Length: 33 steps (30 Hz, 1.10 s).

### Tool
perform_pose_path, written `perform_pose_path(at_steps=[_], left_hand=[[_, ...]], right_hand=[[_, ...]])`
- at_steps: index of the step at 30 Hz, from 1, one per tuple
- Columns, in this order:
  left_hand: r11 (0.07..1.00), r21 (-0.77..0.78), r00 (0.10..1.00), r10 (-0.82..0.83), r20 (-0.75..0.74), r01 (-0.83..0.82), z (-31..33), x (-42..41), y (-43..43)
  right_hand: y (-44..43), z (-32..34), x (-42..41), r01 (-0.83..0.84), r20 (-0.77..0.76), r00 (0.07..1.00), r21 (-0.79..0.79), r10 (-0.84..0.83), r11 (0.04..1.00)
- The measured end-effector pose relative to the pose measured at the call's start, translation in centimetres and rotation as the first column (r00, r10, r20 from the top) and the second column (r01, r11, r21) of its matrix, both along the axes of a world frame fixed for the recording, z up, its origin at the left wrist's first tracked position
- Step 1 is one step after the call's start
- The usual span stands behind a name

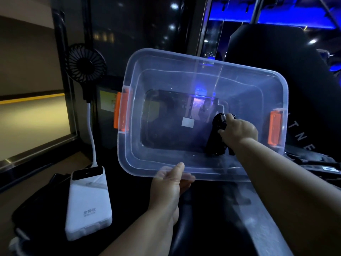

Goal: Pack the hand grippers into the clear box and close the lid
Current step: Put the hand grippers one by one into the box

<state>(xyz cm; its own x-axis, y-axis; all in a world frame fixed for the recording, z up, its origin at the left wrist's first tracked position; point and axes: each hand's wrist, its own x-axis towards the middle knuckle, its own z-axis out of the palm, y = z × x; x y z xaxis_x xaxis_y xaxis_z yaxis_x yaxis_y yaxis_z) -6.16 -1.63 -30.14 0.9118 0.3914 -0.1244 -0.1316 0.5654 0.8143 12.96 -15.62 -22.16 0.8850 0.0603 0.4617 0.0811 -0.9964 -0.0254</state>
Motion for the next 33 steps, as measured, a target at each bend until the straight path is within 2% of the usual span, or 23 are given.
perform_pose_path(at_steps=[3, 6, 8, 13, 30, 33], left_hand=[[1.0, -0.002, 1.0, 0.0, -0.002, 0.0, 0.1, 0.0, 0.0], [1.0, -0.011, 1.0, 0.005, -0.004, -0.005, 0.1, 0.0, 0.0], [1.0, -0.01, 1.0, 0.006, -0.007, -0.006, 0.1, 0.0, 0.0], [1.0, 0.004, 1.0, 0.005, -0.006, -0.005, 0.0, 0.0, 0.0], [0.999, 0.039, 1.0, 0.013, -0.001, -0.013, -0.2, 0.1, 0.0], [0.999, 0.045, 1.0, 0.014, 0.0, -0.014, -0.4, 0.2, 0.1]], right_hand=[[0.2, -0.2, -0.2, 0.032, 0.094, 0.995, 0.022, -0.034, 0.999], [0.1, -0.5, 0.3, -0.006, 0.206, 0.978, -0.183, 0.044, 0.983], [-0.2, -0.8, 0.9, -0.061, 0.184, 0.977, -0.246, 0.108, 0.967], [-0.4, -1.3, 1.9, -0.15, 0.02, 0.987, -0.227, 0.158, 0.962], [-0.2, -0.8, 1.5, -0.126, 0.066, 0.987, -0.233, 0.145, 0.964], [-0.4, -0.2, 0.2, -0.154, 0.113, 0.978, -0.17, 0.175, 0.973]])
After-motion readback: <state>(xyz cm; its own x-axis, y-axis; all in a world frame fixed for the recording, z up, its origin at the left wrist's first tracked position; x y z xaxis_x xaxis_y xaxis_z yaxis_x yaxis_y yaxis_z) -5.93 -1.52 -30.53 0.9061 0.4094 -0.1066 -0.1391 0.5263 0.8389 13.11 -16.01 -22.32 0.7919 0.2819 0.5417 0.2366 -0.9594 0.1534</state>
